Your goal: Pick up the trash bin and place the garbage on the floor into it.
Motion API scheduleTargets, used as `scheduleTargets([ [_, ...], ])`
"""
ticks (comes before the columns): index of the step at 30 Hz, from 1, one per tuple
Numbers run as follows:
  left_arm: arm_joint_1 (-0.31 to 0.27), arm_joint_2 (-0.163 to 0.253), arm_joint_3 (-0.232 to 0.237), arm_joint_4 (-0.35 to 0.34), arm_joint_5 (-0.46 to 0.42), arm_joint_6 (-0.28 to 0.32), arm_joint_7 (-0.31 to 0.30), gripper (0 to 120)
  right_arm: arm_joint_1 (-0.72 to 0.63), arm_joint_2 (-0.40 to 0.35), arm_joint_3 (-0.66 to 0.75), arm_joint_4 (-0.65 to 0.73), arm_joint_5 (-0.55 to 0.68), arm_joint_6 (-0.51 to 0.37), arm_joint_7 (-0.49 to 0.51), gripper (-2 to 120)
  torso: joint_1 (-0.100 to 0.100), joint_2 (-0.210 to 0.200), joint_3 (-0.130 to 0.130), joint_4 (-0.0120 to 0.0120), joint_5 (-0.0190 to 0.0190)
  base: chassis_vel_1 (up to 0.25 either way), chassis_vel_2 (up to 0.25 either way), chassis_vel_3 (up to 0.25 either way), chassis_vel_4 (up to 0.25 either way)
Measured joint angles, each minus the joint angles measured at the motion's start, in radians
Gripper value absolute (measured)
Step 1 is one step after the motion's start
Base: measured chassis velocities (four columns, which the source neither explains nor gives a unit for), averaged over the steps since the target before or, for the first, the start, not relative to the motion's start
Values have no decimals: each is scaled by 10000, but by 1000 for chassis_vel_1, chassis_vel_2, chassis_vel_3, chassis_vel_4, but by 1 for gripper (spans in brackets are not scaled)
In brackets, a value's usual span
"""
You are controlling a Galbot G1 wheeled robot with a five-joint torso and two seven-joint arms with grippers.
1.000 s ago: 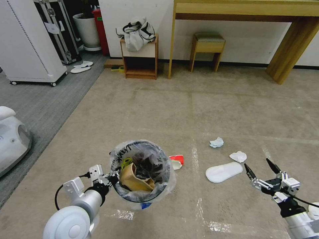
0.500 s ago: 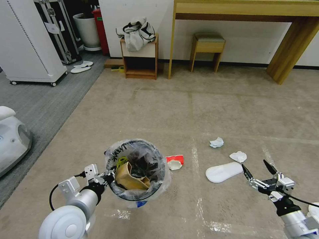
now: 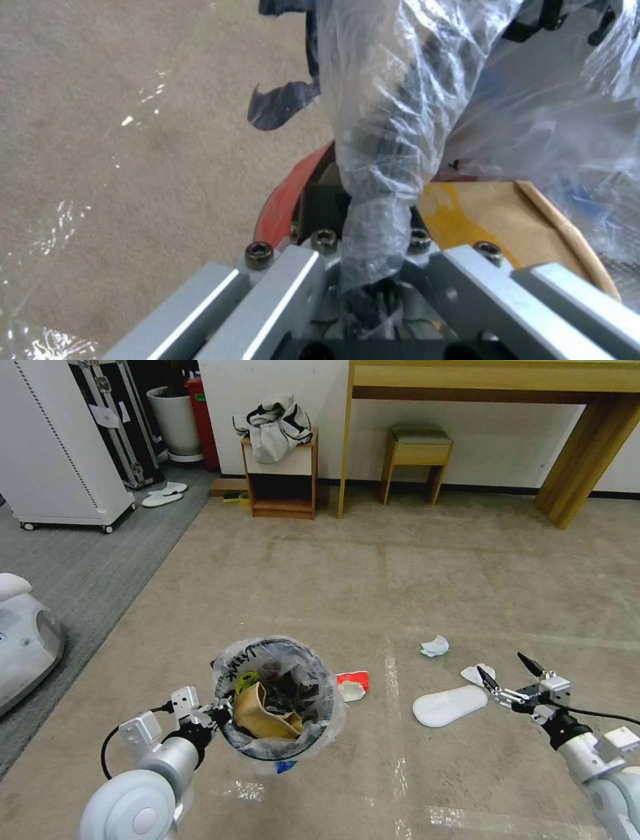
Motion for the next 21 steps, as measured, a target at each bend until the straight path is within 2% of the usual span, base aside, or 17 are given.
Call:
scheduleTargets([
  [12,-79,-29,124,107,222,1,16,1,134,250,-374,-254,-84,169,336,100,0,0,0,1,-1,0,0,0,0],
  [21,-132,-8,-13,151,638,50,222,1,-46,609,-412,-647,-289,338,213,100,0,0,0,0,-1,0,0,0,0],
])
